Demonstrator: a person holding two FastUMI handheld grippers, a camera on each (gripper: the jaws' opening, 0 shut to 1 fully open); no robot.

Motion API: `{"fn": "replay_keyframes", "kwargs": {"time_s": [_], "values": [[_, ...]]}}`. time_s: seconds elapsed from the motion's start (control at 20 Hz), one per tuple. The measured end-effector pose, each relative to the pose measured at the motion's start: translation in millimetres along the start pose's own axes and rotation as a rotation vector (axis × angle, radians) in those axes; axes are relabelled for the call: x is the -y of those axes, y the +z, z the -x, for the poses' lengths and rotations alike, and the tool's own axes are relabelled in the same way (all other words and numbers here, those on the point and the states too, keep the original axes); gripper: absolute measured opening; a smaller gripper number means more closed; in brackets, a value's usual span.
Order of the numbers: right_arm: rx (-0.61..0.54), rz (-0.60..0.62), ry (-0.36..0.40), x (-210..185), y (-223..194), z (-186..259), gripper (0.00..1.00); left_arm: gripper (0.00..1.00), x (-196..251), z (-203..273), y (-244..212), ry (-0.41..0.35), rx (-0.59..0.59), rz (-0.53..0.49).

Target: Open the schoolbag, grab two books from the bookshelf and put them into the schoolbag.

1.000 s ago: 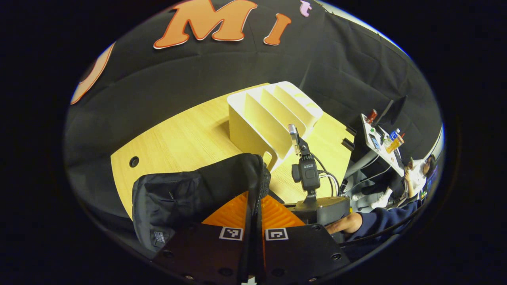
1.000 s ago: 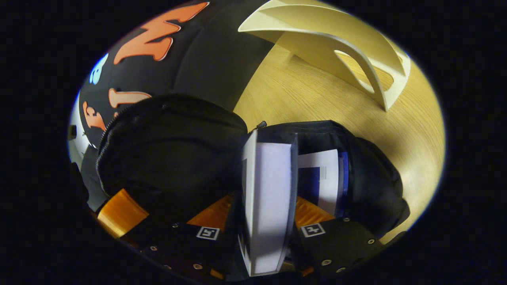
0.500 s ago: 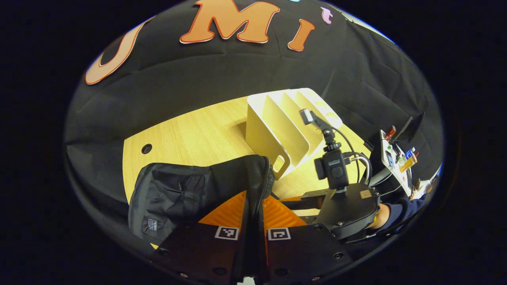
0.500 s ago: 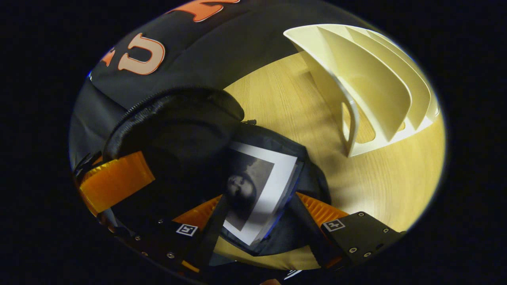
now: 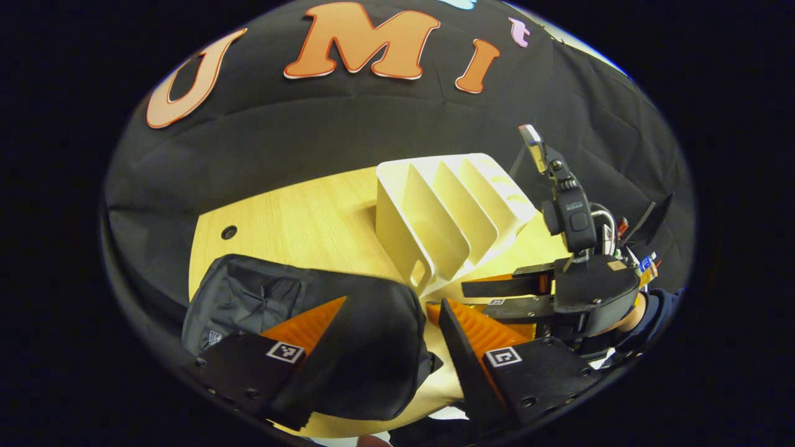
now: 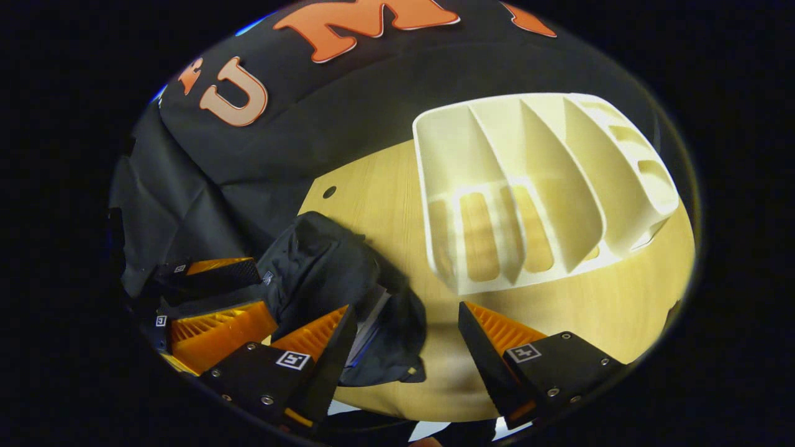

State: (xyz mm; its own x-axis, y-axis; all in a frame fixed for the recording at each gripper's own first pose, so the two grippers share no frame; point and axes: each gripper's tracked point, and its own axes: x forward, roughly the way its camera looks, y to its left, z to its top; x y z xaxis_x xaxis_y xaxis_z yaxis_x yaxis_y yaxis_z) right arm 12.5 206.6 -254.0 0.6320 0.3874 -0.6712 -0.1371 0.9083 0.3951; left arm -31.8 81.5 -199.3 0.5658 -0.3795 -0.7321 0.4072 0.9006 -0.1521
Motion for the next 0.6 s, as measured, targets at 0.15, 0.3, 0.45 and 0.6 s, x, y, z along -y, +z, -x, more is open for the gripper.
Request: {"fn": "replay_keyframes", "kwargs": {"time_s": [0.15,0.3,0.45,0.6], "values": [[0.091,0.043,-0.035,26,34,28,0.98,0.93,14,3,26,0.064,0.074,0.003],[0.212,0.097,-0.069,48,76,66,0.98,0.94,31,12,58,0.124,0.177,0.009],[0.325,0.179,-0.101,65,111,113,0.98,0.93,50,26,86,0.174,0.275,-0.009],[0.444,0.28,-0.113,69,144,164,0.98,0.93,72,48,125,0.249,0.405,0.004]]}}
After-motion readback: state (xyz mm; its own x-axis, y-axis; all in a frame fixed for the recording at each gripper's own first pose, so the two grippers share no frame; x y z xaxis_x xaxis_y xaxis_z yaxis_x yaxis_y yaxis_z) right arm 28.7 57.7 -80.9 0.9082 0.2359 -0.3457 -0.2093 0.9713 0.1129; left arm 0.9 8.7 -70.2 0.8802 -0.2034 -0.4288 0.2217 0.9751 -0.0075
